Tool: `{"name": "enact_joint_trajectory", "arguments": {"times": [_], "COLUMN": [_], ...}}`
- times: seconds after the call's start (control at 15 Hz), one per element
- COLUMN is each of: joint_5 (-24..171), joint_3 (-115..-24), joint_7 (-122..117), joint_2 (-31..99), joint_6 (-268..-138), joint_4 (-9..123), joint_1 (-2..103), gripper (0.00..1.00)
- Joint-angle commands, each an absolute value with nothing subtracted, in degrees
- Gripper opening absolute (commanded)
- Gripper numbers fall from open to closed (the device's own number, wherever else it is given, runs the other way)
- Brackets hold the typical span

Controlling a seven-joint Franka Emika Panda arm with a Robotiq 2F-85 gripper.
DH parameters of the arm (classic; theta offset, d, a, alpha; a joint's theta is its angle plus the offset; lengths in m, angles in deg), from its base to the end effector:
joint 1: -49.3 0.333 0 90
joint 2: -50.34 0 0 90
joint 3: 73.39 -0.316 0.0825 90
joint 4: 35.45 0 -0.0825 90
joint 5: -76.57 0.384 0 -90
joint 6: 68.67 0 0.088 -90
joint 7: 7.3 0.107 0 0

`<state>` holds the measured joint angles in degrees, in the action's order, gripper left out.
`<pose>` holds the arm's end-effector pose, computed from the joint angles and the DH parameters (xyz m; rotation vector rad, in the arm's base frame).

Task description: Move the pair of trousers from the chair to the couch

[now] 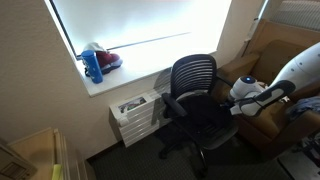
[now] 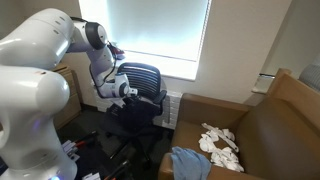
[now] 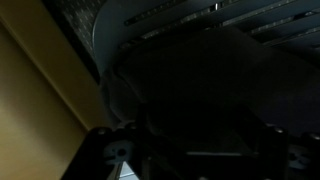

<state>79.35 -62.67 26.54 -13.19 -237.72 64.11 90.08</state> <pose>0.5329 0.3067 -0.0307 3.0671 -0.0013 0.2814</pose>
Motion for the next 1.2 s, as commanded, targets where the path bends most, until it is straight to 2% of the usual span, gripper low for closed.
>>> {"name": "enact_joint_trajectory", "arguments": {"times": [0.0, 0.53, 0.6, 0.93, 1.13], "joint_5": [80.28, 80.18, 80.28, 83.02, 83.77], "joint_3": [-62.75, -62.99, -63.23, -81.04, -87.87], "joint_7": [25.11, 24.67, 24.58, 13.93, 9.86], "joint_2": [-14.22, -14.37, -14.28, -7.27, 0.03], "joint_6": [-239.08, -238.82, -238.73, -236.56, -245.07], "joint_4": [63.23, 62.69, 62.70, 65.10, 71.28], "joint_1": [89.86, 89.94, 89.73, 75.31, 70.61], "gripper": [0.59, 0.02, 0.01, 0.01, 0.01]}}
